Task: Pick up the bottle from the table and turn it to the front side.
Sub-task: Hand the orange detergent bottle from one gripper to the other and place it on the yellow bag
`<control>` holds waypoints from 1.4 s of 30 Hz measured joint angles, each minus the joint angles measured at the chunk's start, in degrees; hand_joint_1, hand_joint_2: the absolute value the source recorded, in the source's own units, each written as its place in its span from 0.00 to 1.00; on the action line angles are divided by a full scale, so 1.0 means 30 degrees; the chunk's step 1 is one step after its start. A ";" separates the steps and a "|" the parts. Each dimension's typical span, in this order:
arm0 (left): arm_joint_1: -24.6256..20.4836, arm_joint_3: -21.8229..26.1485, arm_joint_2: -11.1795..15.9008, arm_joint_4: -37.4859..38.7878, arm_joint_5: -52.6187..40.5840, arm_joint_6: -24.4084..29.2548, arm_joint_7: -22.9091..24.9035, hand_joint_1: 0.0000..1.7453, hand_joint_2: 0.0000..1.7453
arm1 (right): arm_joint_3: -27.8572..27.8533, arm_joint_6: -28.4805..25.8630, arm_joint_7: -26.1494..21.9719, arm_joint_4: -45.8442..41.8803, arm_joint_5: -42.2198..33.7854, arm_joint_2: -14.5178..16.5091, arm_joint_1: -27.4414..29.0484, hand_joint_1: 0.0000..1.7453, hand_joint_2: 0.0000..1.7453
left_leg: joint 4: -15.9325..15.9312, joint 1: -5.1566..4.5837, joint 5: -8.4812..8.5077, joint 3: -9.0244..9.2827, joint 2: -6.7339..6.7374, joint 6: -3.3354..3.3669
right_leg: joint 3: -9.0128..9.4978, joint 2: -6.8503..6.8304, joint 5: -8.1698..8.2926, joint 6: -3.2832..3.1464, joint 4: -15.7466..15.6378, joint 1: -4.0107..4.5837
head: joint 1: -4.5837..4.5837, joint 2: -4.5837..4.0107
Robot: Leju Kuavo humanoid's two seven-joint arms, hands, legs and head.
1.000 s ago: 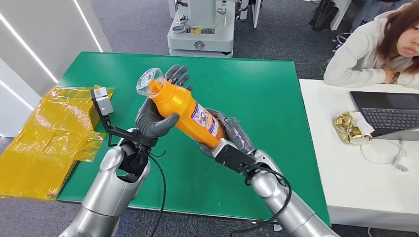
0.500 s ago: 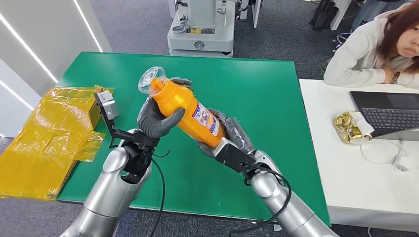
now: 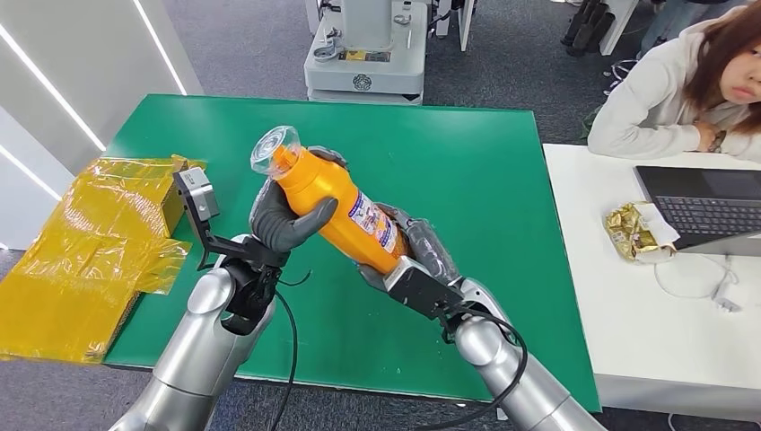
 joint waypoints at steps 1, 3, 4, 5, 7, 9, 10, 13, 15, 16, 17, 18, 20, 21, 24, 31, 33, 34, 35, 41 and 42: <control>0.0001 0.0000 0.0005 0.0007 -0.0025 0.0002 0.0002 1.00 1.00 | 0.0000 0.0000 -0.0011 -0.0009 0.0013 0.0000 0.0006 0.00 1.00 | 0.0000 0.0000 0.0000 0.0000 0.0000 0.0000 | -0.0001 0.0001 0.0000 0.0000 0.0000 0.0000 | 0.0000 0.0000; 0.0004 0.0000 0.0025 0.0062 -0.0278 0.0084 0.0004 1.00 1.00 | -0.0002 -0.0013 -0.0049 -0.0096 0.0015 -0.0002 0.0042 0.00 1.00 | 0.0000 0.0000 0.0000 0.0001 0.0001 0.0000 | -0.0003 0.0002 0.0000 0.0000 -0.0001 0.0000 | 0.0000 0.0000; 0.0005 0.0000 0.0042 0.0113 -0.0486 0.0171 0.0002 1.00 1.00 | -0.0002 -0.0026 -0.0064 -0.0184 0.0006 -0.0005 0.0077 0.00 1.00 | 0.0000 0.0000 0.0000 0.0001 0.0001 0.0000 | -0.0005 0.0002 0.0000 0.0000 -0.0001 0.0000 | 0.0002 0.0000; 0.0003 0.0000 0.0062 0.0175 -0.0690 0.0259 -0.0002 1.00 1.00 | -0.0002 -0.0040 -0.0071 -0.0284 -0.0015 -0.0009 0.0131 0.00 1.00 | 0.0000 0.0000 0.0000 0.0000 0.0002 0.0000 | -0.0006 0.0003 -0.0001 0.0000 -0.0001 0.0000 | 0.0002 0.0000; 0.0000 0.0000 0.0107 0.0324 -0.0974 0.0388 -0.0018 1.00 1.00 | -0.0002 -0.0060 -0.0076 -0.0473 -0.0055 -0.0020 0.0244 0.00 1.00 | -0.0001 0.0000 0.0000 0.0000 0.0003 0.0000 | -0.0009 0.0006 -0.0001 -0.0001 -0.0001 0.0000 | 0.0002 0.0000; -0.0008 0.0002 0.0155 0.0466 -0.1575 0.0691 -0.0126 1.00 1.00 | -0.0011 -0.0102 -0.0119 -0.0671 -0.0107 -0.0042 0.0386 0.00 1.00 | 0.0000 0.0000 0.0000 0.0001 0.0004 -0.0001 | -0.0011 0.0007 -0.0001 -0.0001 -0.0001 0.0000 | 0.0000 0.0000; -0.0027 0.0005 0.0195 0.0532 -0.2302 0.1077 -0.0246 1.00 1.00 | -0.0029 -0.0173 -0.0173 -0.0859 -0.0142 -0.0087 0.0528 0.00 1.00 | 0.0000 0.0000 0.0000 0.0001 0.0003 0.0000 | -0.0013 0.0006 -0.0001 -0.0001 -0.0002 0.0000 | -0.0002 0.0000; -0.0190 0.0135 0.0461 0.0834 -0.5211 0.2439 -0.0694 1.00 1.00 | -0.0191 -0.0461 -0.0379 -0.2045 -0.0253 -0.0480 0.1392 0.00 1.00 | 0.0000 0.0000 -0.0001 -0.0002 -0.0001 -0.0001 | -0.0014 0.0001 -0.0002 -0.0001 -0.0004 0.0000 | 0.0002 0.0000; -0.0329 0.0372 0.0667 0.1071 -0.6187 0.2721 -0.0858 1.00 1.00 | -0.0337 -0.0530 -0.0413 -0.2938 -0.0282 -0.0840 0.2040 0.00 1.00 | -0.0001 0.0000 -0.0002 -0.0004 0.0004 -0.0001 | -0.0014 0.0010 -0.0002 -0.0001 -0.0004 0.0000 | 0.0000 0.0000; -0.0398 0.0479 0.0740 0.1170 -0.6375 0.2738 -0.0896 1.00 1.00 | -0.0392 -0.0545 -0.0413 -0.3291 -0.0286 -0.0988 0.2289 0.00 1.00 | -0.0001 0.0000 -0.0002 -0.0004 0.0007 -0.0001 | -0.0015 0.0014 -0.0002 -0.0001 -0.0004 0.0000 | 0.0000 0.0000; -0.0463 0.0556 0.0796 0.1255 -0.6510 0.2741 -0.0914 1.00 1.00 | -0.0441 -0.0554 -0.0413 -0.3597 -0.0286 -0.1113 0.2482 0.00 1.00 | -0.0001 0.0000 -0.0003 -0.0004 0.0008 -0.0001 | -0.0015 0.0016 -0.0002 -0.0001 -0.0004 0.0000 | 0.0000 0.0000; -0.0522 0.0616 0.0839 0.1333 -0.6590 0.2741 -0.0929 1.00 1.00 | -0.0474 -0.0556 -0.0413 -0.3851 -0.0286 -0.1215 0.2629 0.00 1.00 | -0.0001 0.0000 -0.0003 -0.0004 0.0008 -0.0001 | -0.0015 0.0016 -0.0001 -0.0001 -0.0004 0.0000 | 0.0002 0.0000; -0.0597 0.0721 0.0889 0.1457 -0.6668 0.2741 -0.0962 1.00 1.00 | -0.0517 -0.0556 -0.0413 -0.4228 -0.0286 -0.1361 0.2824 0.00 1.00 | -0.0001 -0.0001 -0.0002 -0.0003 0.0009 -0.0001 | -0.0015 0.0018 -0.0001 -0.0001 -0.0004 -0.0001 | 0.0003 0.0000; -0.0617 0.0761 0.0909 0.1499 -0.6697 0.2745 -0.0976 1.00 1.00 | -0.0528 -0.0556 -0.0413 -0.4367 -0.0286 -0.1415 0.2887 0.00 1.00 | 0.0000 -0.0001 -0.0002 -0.0003 0.0009 -0.0001 | -0.0015 0.0019 -0.0001 -0.0001 -0.0004 -0.0001 | 0.0003 0.0000; -0.0633 0.0800 0.0998 0.1541 -0.7287 0.3137 -0.1024 1.00 1.00 | -0.0612 -0.0721 -0.0582 -0.4771 -0.0369 -0.1552 0.3113 0.00 1.00 | 0.0001 0.0000 -0.0002 -0.0001 0.0007 -0.0001 | -0.0014 0.0016 -0.0001 -0.0001 -0.0004 0.0000 | 0.0000 0.0000; -0.0715 0.0814 0.1833 0.1543 -1.3704 0.6277 -0.1732 1.00 1.00 | -0.1814 -0.2055 -0.1419 -0.8012 -0.0278 -0.2423 0.5759 0.00 1.00 | -0.0002 0.0000 -0.0012 -0.0008 -0.0003 0.0000 | -0.0018 0.0003 -0.0017 0.0002 -0.0006 0.0000 | 0.0002 0.0000; -0.0714 0.0814 0.1994 0.1543 -1.5813 0.7104 -0.1739 1.00 1.00 | -0.2430 -0.2299 -0.1503 -0.9179 0.0049 -0.2572 0.6812 0.00 1.00 | -0.0004 0.0000 -0.0018 -0.0013 -0.0005 0.0005 | -0.0019 -0.0001 -0.0021 0.0005 -0.0007 0.0000 | 0.0002 0.0000; -0.0710 0.0812 0.2067 0.1543 -1.6924 0.7580 -0.1687 1.00 1.00 | -0.2785 -0.2368 -0.1535 -0.9709 0.0206 -0.2635 0.7330 0.00 1.00 | -0.0006 0.0000 -0.0020 -0.0015 -0.0003 0.0006 | -0.0019 0.0000 -0.0022 0.0005 -0.0008 0.0000 | 0.0002 0.0000; -0.0707 0.0811 0.2149 0.1543 -1.7923 0.8028 -0.1626 1.00 1.00 | -0.3128 -0.2406 -0.1570 -1.0174 0.0350 -0.2685 0.7823 0.00 1.00 | -0.0007 -0.0001 -0.0022 -0.0017 -0.0002 0.0007 | -0.0019 0.0001 -0.0022 0.0005 -0.0008 -0.0001 | 0.0002 0.0000; -0.0589 0.0913 0.2719 0.1175 -2.1767 1.0057 -0.1128 1.00 1.00 | -0.4925 -0.2000 -0.1645 -1.2003 0.1169 -0.2754 0.9885 0.00 1.00 | -0.0008 0.0000 -0.0020 -0.0016 -0.0001 0.0008 | -0.0016 0.0001 -0.0019 0.0004 -0.0009 0.0000 | 0.0002 0.0000; -0.0578 0.0942 0.2809 0.1071 -2.2036 1.0182 -0.1066 1.00 1.00 | -0.5117 -0.1969 -0.1645 -1.2167 0.1229 -0.2752 1.0073 0.00 1.00 | -0.0008 0.0000 -0.0019 -0.0015 0.0000 0.0008 | -0.0016 0.0002 -0.0019 0.0003 -0.0008 0.0000 | 0.0004 0.0000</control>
